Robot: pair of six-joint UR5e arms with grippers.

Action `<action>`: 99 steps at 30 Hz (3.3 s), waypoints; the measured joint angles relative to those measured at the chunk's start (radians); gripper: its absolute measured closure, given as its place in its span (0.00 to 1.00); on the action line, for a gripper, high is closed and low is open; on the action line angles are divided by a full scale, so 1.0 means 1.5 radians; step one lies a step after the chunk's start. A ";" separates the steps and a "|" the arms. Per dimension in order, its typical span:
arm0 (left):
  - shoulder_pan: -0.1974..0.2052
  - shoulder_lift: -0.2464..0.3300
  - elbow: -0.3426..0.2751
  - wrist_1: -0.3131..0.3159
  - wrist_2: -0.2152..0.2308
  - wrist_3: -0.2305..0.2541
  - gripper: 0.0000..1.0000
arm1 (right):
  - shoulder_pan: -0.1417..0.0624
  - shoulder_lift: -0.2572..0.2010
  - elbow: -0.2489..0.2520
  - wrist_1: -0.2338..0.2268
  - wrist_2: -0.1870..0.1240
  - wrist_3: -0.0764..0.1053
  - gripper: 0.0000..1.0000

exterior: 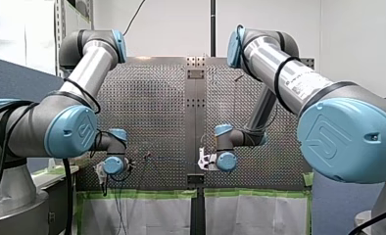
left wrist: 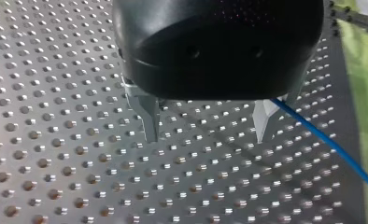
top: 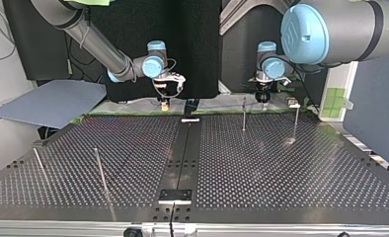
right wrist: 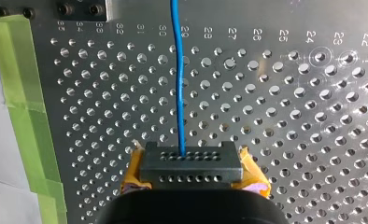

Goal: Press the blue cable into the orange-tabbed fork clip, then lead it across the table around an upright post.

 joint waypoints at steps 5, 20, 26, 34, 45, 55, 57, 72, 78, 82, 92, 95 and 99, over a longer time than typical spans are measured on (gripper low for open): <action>0.010 0.008 -0.022 -0.032 0.020 0.000 0.00 | 0.000 0.000 0.000 0.004 0.000 -0.001 1.00; 0.039 0.102 -0.120 -0.019 0.118 -0.052 0.00 | 0.000 0.000 0.000 0.008 -0.006 0.002 1.00; 0.038 0.142 -0.160 -0.017 0.157 -0.062 0.00 | 0.000 0.000 0.000 0.008 -0.007 0.003 1.00; 0.032 0.170 -0.211 -0.015 0.209 -0.031 0.00 | 0.000 0.000 0.000 0.009 -0.011 0.003 1.00; -0.018 0.171 -0.210 0.008 0.203 0.037 0.00 | -0.001 0.000 0.000 0.008 -0.012 0.006 1.00; -0.084 0.170 -0.168 0.016 0.137 0.061 0.00 | -0.002 0.000 0.000 0.009 -0.012 0.006 1.00; -0.098 0.168 -0.167 0.015 0.123 0.059 0.00 | -0.002 0.000 0.000 0.009 -0.012 0.006 1.00; -0.144 0.154 -0.165 0.021 0.020 0.052 0.00 | -0.002 0.000 0.000 0.009 -0.016 0.008 1.00; -0.142 0.154 -0.165 0.034 -0.017 0.056 0.00 | -0.002 0.000 0.000 0.009 -0.016 0.008 1.00; -0.141 0.154 -0.165 0.030 -0.042 0.060 0.00 | -0.002 0.000 0.000 0.009 -0.017 0.009 1.00; -0.140 0.147 -0.158 0.015 -0.105 0.063 0.00 | -0.002 0.000 0.000 0.009 -0.017 0.012 1.00; -0.140 0.140 -0.154 0.015 -0.125 0.061 0.00 | -0.002 0.000 0.000 0.009 -0.017 0.013 1.00; -0.141 0.136 -0.151 0.017 -0.152 0.061 0.00 | -0.002 0.000 0.000 0.009 -0.018 0.014 1.00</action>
